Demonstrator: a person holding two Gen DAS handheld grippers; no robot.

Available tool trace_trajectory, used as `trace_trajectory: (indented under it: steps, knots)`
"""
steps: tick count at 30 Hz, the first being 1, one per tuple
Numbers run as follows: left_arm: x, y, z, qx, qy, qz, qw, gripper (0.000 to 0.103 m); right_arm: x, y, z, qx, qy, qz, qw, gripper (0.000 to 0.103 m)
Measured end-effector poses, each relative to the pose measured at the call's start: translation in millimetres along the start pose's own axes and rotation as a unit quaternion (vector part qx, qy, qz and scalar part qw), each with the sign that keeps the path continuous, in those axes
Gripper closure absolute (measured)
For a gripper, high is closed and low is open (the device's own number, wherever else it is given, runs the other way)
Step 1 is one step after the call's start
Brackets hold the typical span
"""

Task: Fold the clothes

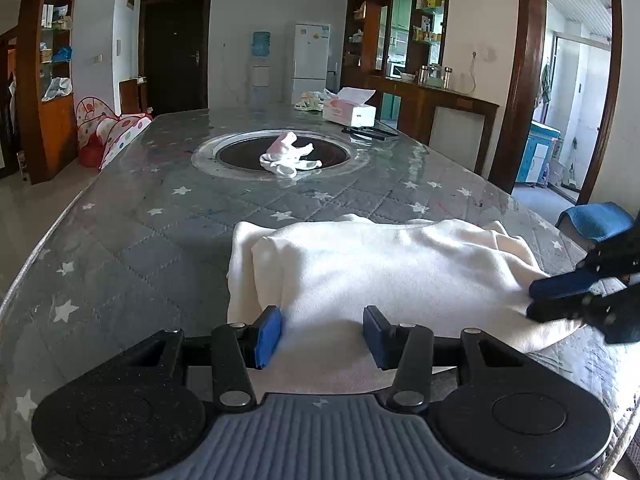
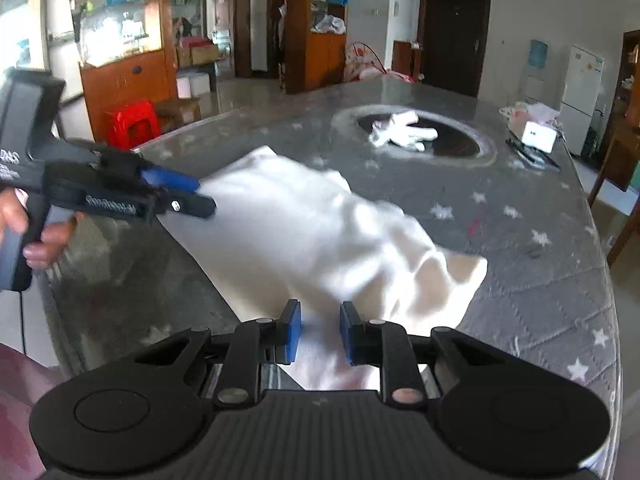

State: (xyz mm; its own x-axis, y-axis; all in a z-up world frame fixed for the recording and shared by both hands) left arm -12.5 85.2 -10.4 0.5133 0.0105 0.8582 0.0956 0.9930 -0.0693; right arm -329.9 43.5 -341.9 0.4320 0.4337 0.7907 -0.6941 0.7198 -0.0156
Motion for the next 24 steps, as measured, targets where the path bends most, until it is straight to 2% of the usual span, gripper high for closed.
trace_trajectory:
  steps: [4, 9, 12, 17, 24]
  knots:
    - [1.5, 2.2, 3.6, 0.001, -0.004, 0.009, 1.0, 0.052, 6.8, 4.4, 5.0, -0.009, -0.012, 0.007, 1.0, 0.083]
    - [6.1, 3.3, 15.7, -0.002, -0.02, 0.022, 0.9996, 0.052, 20.9, 20.0, 5.6, 0.01, -0.032, 0.032, 0.999, 0.083]
    - [4.6, -2.3, 20.7, -0.005, -0.023, 0.008, 0.9997, 0.052, 21.8, 28.9, -2.3, 0.023, -0.026, 0.045, 0.998, 0.083]
    - [-5.5, -11.2, 19.2, 0.01, -0.016, -0.028, 0.9994, 0.049, 13.2, 30.7, -12.6, 0.02, -0.01, 0.046, 0.999, 0.083]
    - [-4.3, -14.3, 20.0, 0.011, -0.02, -0.03, 0.9993, 0.045, 19.6, 31.6, -0.6, 0.025, -0.026, 0.05, 0.998, 0.083]
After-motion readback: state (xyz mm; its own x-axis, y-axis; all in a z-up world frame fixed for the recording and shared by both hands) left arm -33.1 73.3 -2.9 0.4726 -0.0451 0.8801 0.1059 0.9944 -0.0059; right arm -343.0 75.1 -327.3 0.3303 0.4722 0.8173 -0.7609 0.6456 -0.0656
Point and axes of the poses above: each gripper's, at about its wrist camera, not at the fingertips, and z roughly against the way its jaws point, y to its left, x to its top, the point moved 4 cm from there along -z, roughly the way its jaws point, and after that the axes turned 4 degrees about -y, right-handed, at the moved point
